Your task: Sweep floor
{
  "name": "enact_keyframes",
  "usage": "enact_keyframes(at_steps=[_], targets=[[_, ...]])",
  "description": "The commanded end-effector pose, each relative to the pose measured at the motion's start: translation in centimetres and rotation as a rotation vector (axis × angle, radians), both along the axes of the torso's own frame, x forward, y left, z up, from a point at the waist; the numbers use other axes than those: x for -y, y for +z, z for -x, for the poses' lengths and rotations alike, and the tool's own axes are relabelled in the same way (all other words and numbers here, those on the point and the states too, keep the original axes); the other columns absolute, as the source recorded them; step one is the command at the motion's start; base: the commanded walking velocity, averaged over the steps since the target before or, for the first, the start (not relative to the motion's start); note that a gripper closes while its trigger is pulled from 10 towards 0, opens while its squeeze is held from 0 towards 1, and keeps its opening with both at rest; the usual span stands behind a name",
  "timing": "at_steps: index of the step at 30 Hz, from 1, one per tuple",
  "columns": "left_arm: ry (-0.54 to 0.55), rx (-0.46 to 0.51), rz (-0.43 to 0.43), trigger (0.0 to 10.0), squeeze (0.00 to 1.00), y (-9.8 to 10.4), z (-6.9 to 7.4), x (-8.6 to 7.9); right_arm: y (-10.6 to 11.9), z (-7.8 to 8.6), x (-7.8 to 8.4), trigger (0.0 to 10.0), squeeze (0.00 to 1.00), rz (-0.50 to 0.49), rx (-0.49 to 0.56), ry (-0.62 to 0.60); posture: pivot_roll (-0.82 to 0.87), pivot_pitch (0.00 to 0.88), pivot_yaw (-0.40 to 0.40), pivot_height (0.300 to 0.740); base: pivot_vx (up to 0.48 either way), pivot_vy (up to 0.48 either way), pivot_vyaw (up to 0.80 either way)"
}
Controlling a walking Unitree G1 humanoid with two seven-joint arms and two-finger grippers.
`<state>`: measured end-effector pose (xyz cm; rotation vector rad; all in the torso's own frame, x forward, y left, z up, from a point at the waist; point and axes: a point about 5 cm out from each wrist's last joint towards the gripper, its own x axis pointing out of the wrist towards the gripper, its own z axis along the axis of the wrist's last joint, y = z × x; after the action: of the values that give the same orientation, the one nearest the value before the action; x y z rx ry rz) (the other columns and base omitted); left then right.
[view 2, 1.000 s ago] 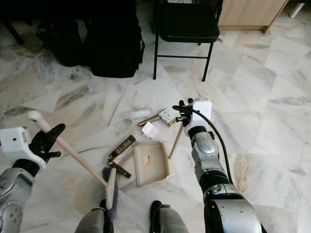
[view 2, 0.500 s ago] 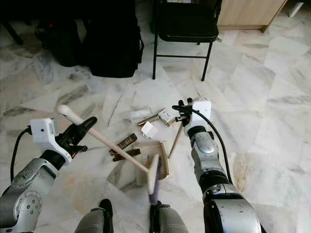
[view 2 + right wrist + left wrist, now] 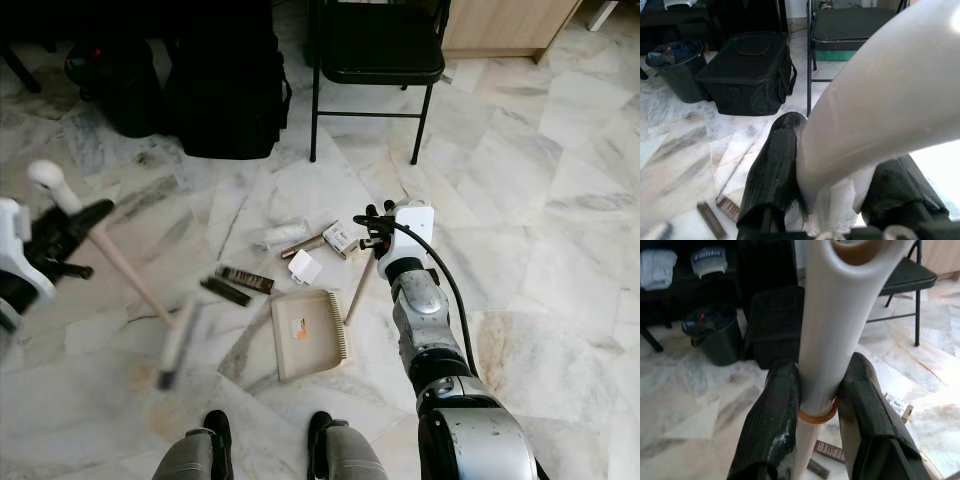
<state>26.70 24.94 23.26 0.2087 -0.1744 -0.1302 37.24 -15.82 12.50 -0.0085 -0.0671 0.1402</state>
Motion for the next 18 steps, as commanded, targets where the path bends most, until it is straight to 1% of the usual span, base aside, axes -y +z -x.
enact_keyframes(at_steps=[1,3,6,7,8,10,13,14,16,17,18], targets=[[-0.084,-0.006,0.005,10.0,0.00,0.1,0.1,1.3,-2.0,0.7,-0.2,10.0,0.00,-0.028,-0.087,-0.001,0.06,0.352,-0.039,0.740,0.000,0.000,0.00],[-0.081,-0.004,0.007,10.0,0.00,0.0,0.0,1.5,-2.0,0.7,-0.3,10.0,0.00,-0.029,-0.086,0.003,0.06,0.350,-0.042,0.740,0.000,0.000,0.00],[-0.011,0.012,0.010,10.0,0.00,-0.6,-0.5,1.3,-2.0,0.7,-0.3,10.0,0.00,-0.029,-0.085,0.005,0.06,0.350,-0.043,0.740,0.000,0.000,0.00],[0.062,0.019,0.003,10.0,0.00,-1.3,-0.8,1.1,-2.0,0.7,-0.3,10.0,0.00,-0.029,-0.086,0.006,0.06,0.351,-0.042,0.740,0.000,0.000,0.00],[0.079,0.020,0.000,10.0,0.00,-1.5,-0.9,1.1,-2.0,0.7,-0.3,10.0,0.00,-0.028,-0.086,0.006,0.06,0.351,-0.042,0.740,0.000,0.000,0.00],[0.130,0.040,0.039,10.0,0.00,-2.5,-1.0,1.5,-2.0,0.7,-0.2,10.0,0.00,-0.028,-0.086,0.003,0.06,0.351,-0.043,0.740,0.000,0.000,0.00],[0.169,0.063,0.073,10.0,0.00,-3.2,-1.1,2.1,-2.0,0.7,-0.3,10.0,0.00,-0.028,-0.086,0.003,0.05,0.351,-0.045,0.740,0.000,0.000,0.00],[0.180,0.079,0.094,10.0,0.00,-3.2,-1.1,2.3,-2.0,0.7,-0.3,10.0,0.00,-0.027,-0.086,0.004,0.05,0.351,-0.046,0.740,0.000,0.000,0.00],[0.203,0.130,0.098,10.0,0.00,-2.6,-1.2,2.8,-2.0,0.7,-0.2,10.0,0.00,-0.027,-0.086,0.004,0.05,0.350,-0.047,0.740,0.000,0.000,0.00],[0.196,0.182,0.118,10.0,0.00,-1.6,-1.2,3.3,-2.0,0.7,-0.2,10.0,0.00,-0.027,-0.085,0.003,0.05,0.350,-0.046,0.740,0.000,0.000,0.00],[0.196,0.182,0.118,10.0,0.00,-1.6,-1.2,3.3,-2.0,0.7,-0.2,10.0,0.00,-0.027,-0.085,0.003,0.05,0.350,-0.046,0.740,0.000,0.000,0.00]])
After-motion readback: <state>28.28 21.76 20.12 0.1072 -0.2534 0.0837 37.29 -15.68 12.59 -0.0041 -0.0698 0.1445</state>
